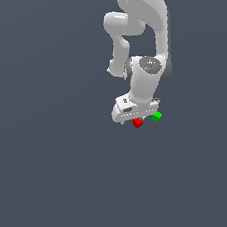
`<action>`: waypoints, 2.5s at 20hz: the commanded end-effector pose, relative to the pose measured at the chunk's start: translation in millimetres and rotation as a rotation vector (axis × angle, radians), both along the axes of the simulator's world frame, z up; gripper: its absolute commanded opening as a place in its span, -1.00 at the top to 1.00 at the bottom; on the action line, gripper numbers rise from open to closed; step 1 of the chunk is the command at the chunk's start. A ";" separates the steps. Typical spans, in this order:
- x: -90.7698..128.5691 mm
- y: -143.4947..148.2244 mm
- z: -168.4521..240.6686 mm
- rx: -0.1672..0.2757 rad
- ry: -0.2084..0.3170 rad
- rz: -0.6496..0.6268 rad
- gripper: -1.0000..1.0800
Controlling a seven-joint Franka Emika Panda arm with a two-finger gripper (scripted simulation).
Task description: Stack the red cube on top of the green cube.
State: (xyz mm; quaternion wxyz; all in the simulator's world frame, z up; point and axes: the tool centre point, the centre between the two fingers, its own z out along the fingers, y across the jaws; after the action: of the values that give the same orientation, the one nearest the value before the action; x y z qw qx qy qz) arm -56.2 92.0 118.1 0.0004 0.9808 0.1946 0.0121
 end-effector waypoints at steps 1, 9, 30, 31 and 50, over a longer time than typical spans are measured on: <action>-19.0 17.4 -14.7 -0.001 0.007 0.081 -0.92; -58.7 44.9 -42.8 -0.004 0.021 0.230 -0.92; -66.3 47.6 -94.0 -0.007 0.023 0.253 -0.92; -66.2 47.6 -95.9 -0.007 0.023 0.253 -0.92; -66.2 47.1 -91.6 -0.007 0.023 0.253 1.00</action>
State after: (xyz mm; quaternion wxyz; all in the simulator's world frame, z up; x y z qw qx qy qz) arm -122.8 139.1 23.5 0.0002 0.9484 0.3170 -0.0006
